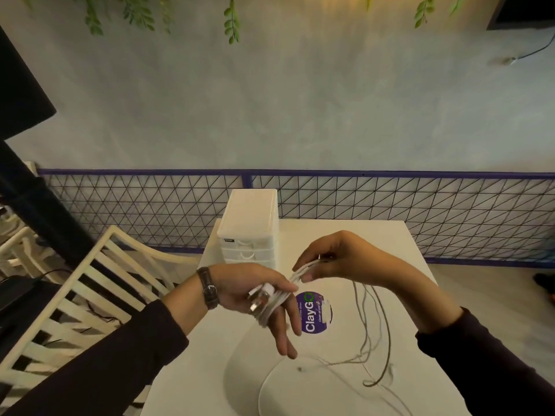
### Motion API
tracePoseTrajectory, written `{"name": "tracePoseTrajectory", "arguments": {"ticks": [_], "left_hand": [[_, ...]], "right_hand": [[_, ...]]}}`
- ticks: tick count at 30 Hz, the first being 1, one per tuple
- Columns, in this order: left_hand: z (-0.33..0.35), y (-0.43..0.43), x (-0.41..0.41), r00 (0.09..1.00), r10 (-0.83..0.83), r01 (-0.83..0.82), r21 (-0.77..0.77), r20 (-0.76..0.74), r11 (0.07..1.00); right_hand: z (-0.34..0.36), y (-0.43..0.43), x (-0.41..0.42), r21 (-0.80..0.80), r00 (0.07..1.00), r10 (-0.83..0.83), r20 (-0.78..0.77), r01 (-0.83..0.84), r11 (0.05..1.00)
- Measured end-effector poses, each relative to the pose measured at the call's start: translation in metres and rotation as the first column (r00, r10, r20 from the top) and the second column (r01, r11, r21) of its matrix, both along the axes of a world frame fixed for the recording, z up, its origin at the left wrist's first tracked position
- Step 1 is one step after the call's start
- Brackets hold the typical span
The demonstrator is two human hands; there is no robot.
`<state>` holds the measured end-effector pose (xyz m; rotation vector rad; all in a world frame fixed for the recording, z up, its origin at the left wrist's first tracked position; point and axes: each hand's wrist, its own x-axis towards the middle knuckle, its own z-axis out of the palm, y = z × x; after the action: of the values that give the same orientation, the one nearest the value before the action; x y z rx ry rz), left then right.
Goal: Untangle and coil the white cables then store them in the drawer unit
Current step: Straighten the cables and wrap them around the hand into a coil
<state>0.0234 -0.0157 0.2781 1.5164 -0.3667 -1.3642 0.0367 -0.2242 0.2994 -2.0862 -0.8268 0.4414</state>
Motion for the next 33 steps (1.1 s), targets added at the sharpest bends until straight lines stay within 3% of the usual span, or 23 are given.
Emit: {"name": "tracePoseTrajectory", "arguments": {"ticks": [3, 7, 9, 13, 16, 20, 27, 30, 33], "left_hand": [[-0.003, 0.003, -0.007, 0.985, 0.034, -0.083, -0.299, -0.167, 0.951], [-0.006, 0.000, -0.012, 0.953, 0.083, -0.234, -0.533, -0.292, 0.813], [-0.003, -0.003, -0.016, 0.961, 0.131, -0.254, -0.591, -0.244, 0.765], [-0.006, -0.001, -0.015, 0.946, 0.100, -0.285, -0.648, -0.308, 0.707], [-0.012, 0.003, -0.014, 0.956, 0.121, -0.267, -0.620, -0.268, 0.738], [-0.008, 0.000, -0.018, 0.938, 0.088, -0.299, -0.655, -0.335, 0.694], [0.007, -0.001, -0.013, 0.937, 0.152, -0.340, -0.730, -0.313, 0.593], [0.010, 0.004, -0.007, 0.925, 0.250, -0.380, -0.699, -0.286, 0.606], [0.010, 0.007, -0.003, 0.896, 0.252, -0.442, -0.701, -0.365, 0.560]], "right_hand": [[-0.009, 0.003, 0.003, 0.235, 0.998, 0.038, -0.057, -0.023, 0.972], [-0.024, 0.010, -0.002, 0.326, 0.991, 0.028, -0.133, 0.017, 0.945], [-0.025, 0.013, -0.006, 0.391, 0.986, 0.055, -0.160, 0.012, 0.920], [-0.034, 0.016, -0.013, 0.582, 0.966, 0.107, -0.234, 0.051, 0.812], [-0.040, 0.016, -0.011, 0.695, 0.934, 0.103, -0.341, 0.177, 0.697], [-0.044, 0.017, -0.008, 0.658, 0.938, 0.035, -0.345, 0.215, 0.721], [-0.060, 0.032, -0.023, 0.636, 0.909, -0.056, -0.412, 0.331, 0.697], [-0.061, 0.040, -0.036, 0.632, 0.933, -0.031, -0.358, 0.266, 0.728], [-0.059, 0.043, -0.046, 0.583, 0.962, -0.127, -0.242, 0.249, 0.774]]}}
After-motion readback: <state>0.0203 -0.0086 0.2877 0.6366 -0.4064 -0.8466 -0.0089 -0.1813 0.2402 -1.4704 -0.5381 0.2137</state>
